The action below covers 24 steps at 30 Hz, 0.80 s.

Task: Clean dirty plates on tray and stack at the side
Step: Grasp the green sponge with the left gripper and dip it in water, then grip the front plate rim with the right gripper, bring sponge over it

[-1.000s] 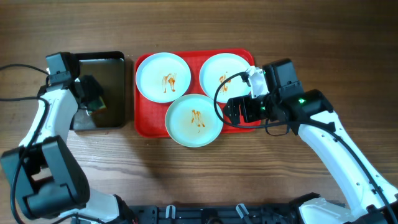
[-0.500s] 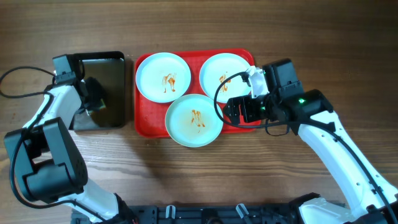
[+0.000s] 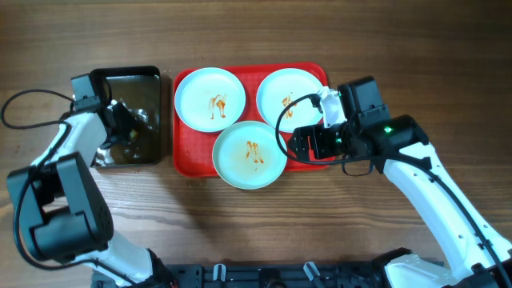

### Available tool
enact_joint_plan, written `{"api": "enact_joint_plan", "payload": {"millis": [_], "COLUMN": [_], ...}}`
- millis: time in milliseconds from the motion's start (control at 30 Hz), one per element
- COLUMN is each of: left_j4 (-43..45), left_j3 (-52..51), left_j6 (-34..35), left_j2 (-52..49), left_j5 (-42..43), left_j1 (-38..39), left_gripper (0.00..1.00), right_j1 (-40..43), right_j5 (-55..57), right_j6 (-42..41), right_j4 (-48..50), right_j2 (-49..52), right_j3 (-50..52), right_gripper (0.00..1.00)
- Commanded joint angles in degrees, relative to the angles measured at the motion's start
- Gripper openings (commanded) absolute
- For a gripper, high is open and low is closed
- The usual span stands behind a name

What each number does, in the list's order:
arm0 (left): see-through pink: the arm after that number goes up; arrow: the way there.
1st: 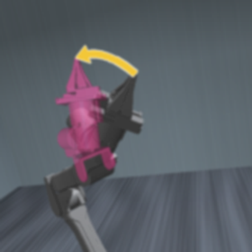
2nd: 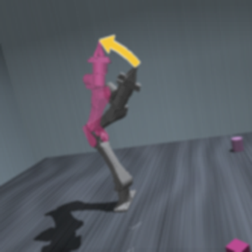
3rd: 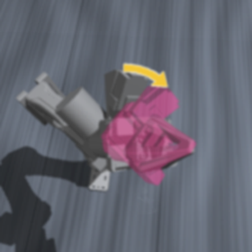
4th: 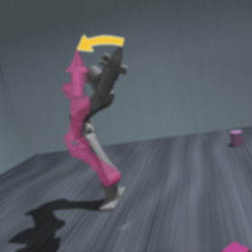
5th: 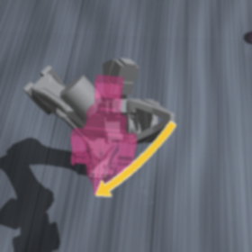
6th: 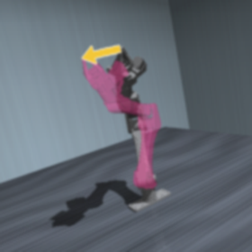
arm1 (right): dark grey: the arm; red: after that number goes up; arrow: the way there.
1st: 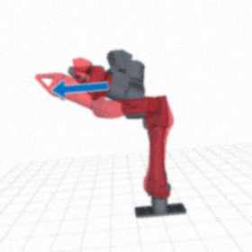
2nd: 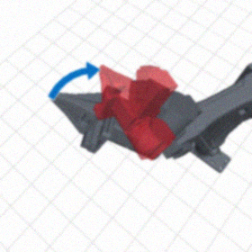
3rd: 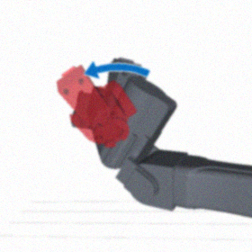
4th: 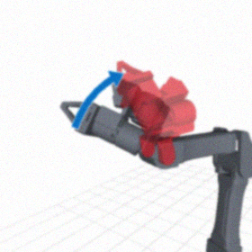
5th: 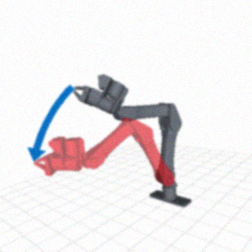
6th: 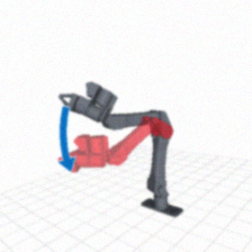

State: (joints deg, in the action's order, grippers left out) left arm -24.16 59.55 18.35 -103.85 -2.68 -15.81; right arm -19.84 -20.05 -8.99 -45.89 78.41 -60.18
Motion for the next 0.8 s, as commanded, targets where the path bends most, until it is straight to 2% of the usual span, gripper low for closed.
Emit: {"api": "enact_joint_plan", "payload": {"millis": [0,267,600,767], "left_j4": [-0.9,-1.1,-3.6,-4.5], "left_j3": [-0.3,-1.5,-1.5,-1.5], "left_j6": [-4.1,-4.7,-6.2,-6.2], "left_j2": [7.4,2.4,-0.3,0.5], "left_j5": [6.3,7.8,7.3,5.8], "left_j1": [0.3,3.5,16.0,15.8], "left_gripper": [0.04,0.04,0.04,0.04], "right_j1": [-0.2,-0.2,-0.2,-0.2], "right_j5": [0.6,0.6,0.8,0.8], "right_j6": [-0.6,-0.6,-0.6,-0.6], "right_j4": [-0.1,-0.1,-0.2,-0.3], "right_j2": [-0.5,-0.5,-0.5,-0.5], "right_j3": [-0.9,-0.9,-0.9,-0.9], "right_gripper": [1.00,1.00,1.00,1.00]}}
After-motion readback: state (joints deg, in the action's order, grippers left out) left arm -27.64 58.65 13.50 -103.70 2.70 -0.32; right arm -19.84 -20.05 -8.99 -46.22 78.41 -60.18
